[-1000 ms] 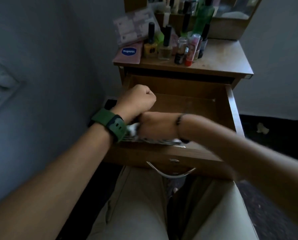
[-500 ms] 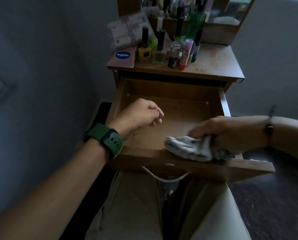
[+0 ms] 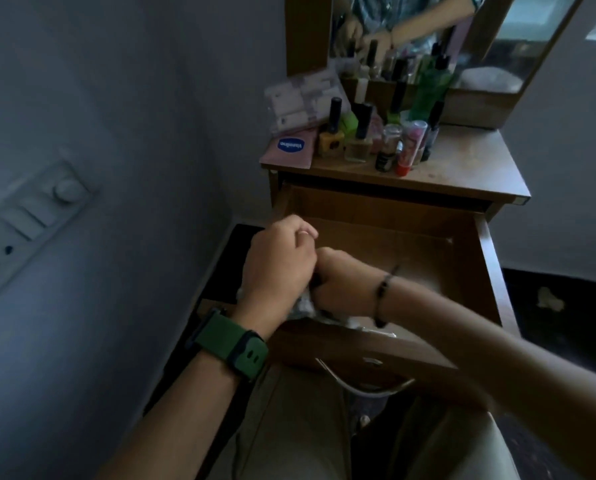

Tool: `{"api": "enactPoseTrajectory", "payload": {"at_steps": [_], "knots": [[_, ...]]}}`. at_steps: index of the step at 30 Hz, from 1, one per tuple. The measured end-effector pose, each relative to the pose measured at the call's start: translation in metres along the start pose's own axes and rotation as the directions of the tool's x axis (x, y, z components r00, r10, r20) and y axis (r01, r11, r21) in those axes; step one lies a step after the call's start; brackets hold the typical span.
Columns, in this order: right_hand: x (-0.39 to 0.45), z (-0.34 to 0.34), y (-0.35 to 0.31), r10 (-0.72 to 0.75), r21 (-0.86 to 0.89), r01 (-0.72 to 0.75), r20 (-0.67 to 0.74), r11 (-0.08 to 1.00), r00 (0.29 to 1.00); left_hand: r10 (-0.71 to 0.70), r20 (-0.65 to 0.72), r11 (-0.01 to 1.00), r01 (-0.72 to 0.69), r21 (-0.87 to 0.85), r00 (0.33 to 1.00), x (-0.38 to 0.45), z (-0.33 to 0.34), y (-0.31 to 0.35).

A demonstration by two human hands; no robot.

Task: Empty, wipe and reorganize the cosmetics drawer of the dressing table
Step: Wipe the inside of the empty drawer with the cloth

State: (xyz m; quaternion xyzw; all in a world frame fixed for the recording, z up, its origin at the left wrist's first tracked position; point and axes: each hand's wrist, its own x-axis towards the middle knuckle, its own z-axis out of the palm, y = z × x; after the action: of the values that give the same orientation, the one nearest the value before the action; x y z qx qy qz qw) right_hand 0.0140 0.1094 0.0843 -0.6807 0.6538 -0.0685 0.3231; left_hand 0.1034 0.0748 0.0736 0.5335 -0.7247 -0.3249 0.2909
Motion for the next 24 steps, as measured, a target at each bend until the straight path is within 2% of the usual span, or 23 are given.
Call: {"api": "enactPoseTrajectory", "payload": {"at_steps": [2,5,8,10,12,14,16,19,21,24], "knots": [[0.025,0.012,-0.007,-0.019,0.001,0.019,-0.073,1.000,0.997,-0.003,-0.089,0.999,0.000,-0.039,0.996,0.002,-0.010,-0.007],[0.056,0.012,0.004,-0.024,-0.007,0.023,-0.311,1.000,0.950,0.007,-0.120,0.993,-0.021,-0.118,0.993,0.005,-0.013,-0.011],[0.072,-0.004,0.025,0.130,0.098,-0.092,-0.514,0.991,0.848,0.028,-0.104,0.993,-0.040,-0.111,0.994,0.013,-0.011,-0.007],[0.075,-0.014,0.042,0.225,0.110,-0.197,-0.560,0.974,0.797,0.035,-0.081,0.993,-0.044,-0.110,0.996,0.018,-0.008,-0.004],[0.070,-0.020,0.060,0.266,0.078,-0.273,-0.585,0.959,0.767,0.038,-0.037,0.994,-0.041,-0.102,0.999,0.023,-0.003,-0.001],[0.060,-0.021,0.080,0.226,-0.078,-0.339,-0.605,0.938,0.764,0.033,0.007,0.996,-0.032,-0.080,0.999,0.025,0.003,-0.001],[0.048,-0.021,0.103,0.124,-0.350,-0.371,-0.562,0.860,0.818,0.025,0.040,0.998,-0.023,-0.066,0.999,0.027,0.008,-0.003],[0.034,-0.021,0.133,0.035,-0.653,-0.268,-0.346,0.709,0.938,-0.004,0.080,1.000,0.006,-0.018,0.997,0.025,0.017,-0.011],[0.025,-0.023,0.148,0.092,-0.687,-0.264,-0.277,0.677,0.956,-0.028,0.090,0.999,0.026,0.025,0.996,0.021,0.022,-0.016],[0.012,-0.029,0.159,0.226,-0.646,-0.370,-0.298,0.667,0.927,-0.048,0.097,0.998,0.045,0.038,0.994,0.018,0.027,-0.020]]}}
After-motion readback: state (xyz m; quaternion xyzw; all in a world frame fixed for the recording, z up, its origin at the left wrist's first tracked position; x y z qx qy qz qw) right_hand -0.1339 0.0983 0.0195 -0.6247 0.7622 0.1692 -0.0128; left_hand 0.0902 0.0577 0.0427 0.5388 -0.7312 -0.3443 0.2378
